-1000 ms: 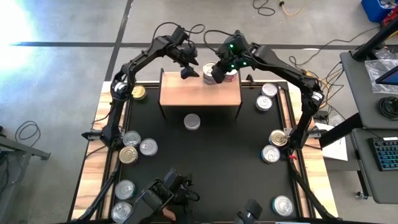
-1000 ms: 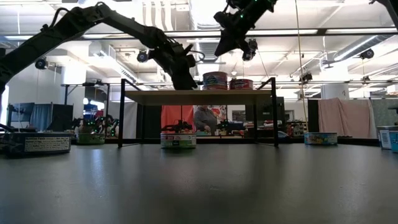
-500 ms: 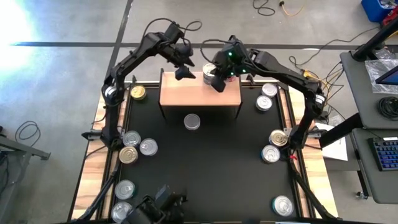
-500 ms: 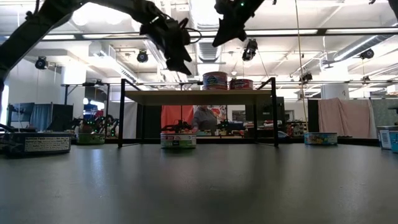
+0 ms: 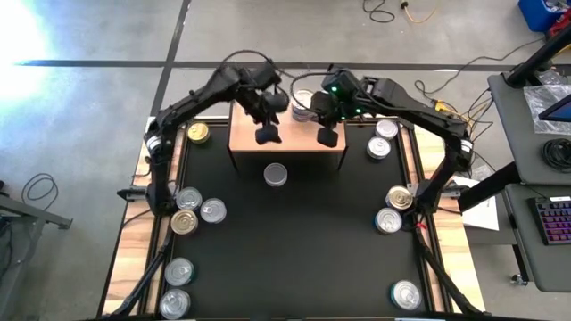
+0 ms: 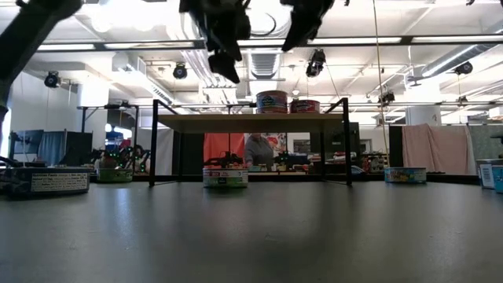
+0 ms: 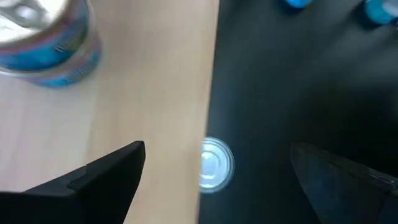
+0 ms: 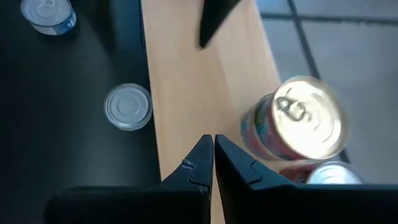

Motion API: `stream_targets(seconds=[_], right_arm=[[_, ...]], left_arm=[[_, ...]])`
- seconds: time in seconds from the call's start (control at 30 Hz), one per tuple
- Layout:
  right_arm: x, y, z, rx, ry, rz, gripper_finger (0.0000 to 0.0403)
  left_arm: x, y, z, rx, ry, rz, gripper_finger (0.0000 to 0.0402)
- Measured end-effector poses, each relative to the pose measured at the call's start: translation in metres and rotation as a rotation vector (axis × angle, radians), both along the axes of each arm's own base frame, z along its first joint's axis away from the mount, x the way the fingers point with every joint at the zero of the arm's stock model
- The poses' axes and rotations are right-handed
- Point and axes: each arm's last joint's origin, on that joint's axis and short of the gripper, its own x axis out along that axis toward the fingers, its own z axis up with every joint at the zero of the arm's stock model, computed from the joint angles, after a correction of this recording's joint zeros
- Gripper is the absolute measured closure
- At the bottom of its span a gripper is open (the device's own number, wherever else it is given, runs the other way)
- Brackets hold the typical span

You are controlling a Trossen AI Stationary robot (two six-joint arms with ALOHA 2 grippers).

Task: Stack canned seafood by type on shelf
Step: Put the white-green tuna can on the shelf

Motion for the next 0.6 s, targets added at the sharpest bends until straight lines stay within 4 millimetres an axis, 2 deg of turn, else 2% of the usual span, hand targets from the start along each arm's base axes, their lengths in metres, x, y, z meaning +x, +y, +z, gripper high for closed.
stream_targets(seconds=[0.13,0.23,0.4,0.6], right_arm=[[-0.011,0.005,0.013,-0.040,-0.031,0.020,0.0394],[-0.018,0.009,0.018,-0.051,-0.045,0.026,0.0394],[-0.028,0.024,0.013,-0.062,-0.052,0.066,0.0394],[-0.040,0.043,-0.005,-0.036,-0.127,0.058,0.0394]], left_arm=[[0.003,-0.035,-0.001,-0.001,0.036,0.042,0.0016],[0.003,-0.058,-0.010,0.017,0.054,0.078,0.0016],[-0.002,-0.087,-0.046,-0.018,0.040,0.178,0.0016],[-0.011,-0.124,-0.083,0.023,-0.090,0.363,0.0020]])
